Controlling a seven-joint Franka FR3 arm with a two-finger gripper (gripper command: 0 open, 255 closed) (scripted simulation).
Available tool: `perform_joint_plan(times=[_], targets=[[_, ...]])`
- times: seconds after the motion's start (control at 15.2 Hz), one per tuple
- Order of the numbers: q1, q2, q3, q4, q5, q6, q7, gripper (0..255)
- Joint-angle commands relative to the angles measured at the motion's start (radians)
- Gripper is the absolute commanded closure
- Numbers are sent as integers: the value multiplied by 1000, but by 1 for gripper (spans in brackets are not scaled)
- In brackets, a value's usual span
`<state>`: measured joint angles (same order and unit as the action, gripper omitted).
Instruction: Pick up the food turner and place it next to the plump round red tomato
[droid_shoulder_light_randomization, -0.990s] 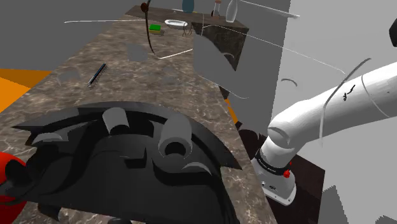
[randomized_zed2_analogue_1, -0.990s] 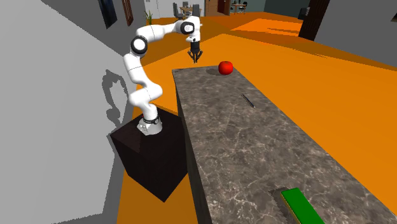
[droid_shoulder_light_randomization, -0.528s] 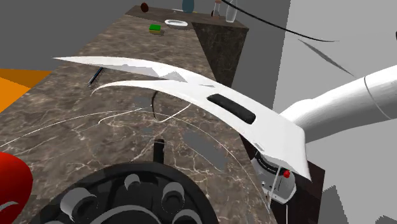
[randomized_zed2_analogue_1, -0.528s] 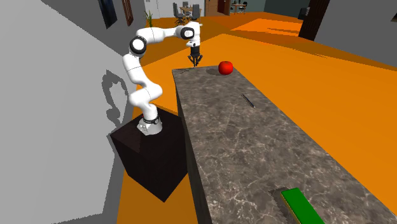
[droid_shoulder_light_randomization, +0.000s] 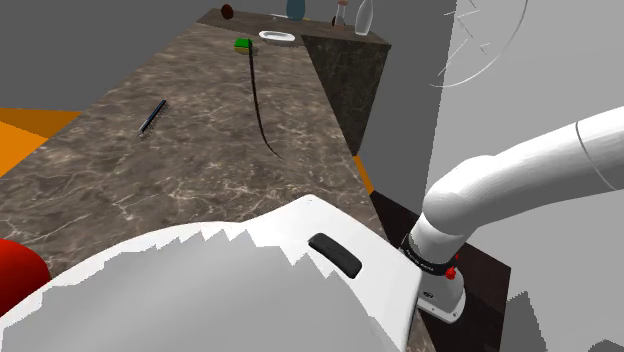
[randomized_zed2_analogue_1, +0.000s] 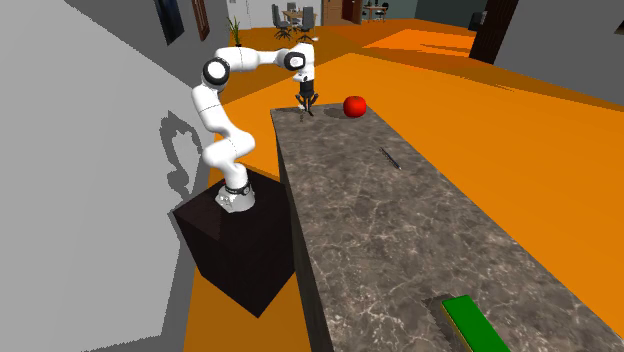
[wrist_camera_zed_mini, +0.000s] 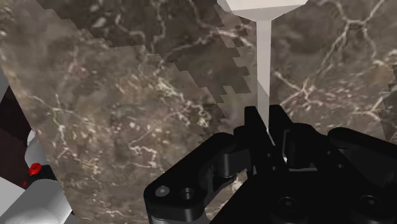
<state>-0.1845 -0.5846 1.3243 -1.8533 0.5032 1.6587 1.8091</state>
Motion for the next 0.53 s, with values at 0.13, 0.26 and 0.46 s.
perform_joint_plan(times=[0.13,0.26,0.46], targets=[[2,-2,0,-8,2,7,-2,255],[2,-2,0,-8,2,7,-2,255],[2,-2,0,-8,2,7,-2,0]])
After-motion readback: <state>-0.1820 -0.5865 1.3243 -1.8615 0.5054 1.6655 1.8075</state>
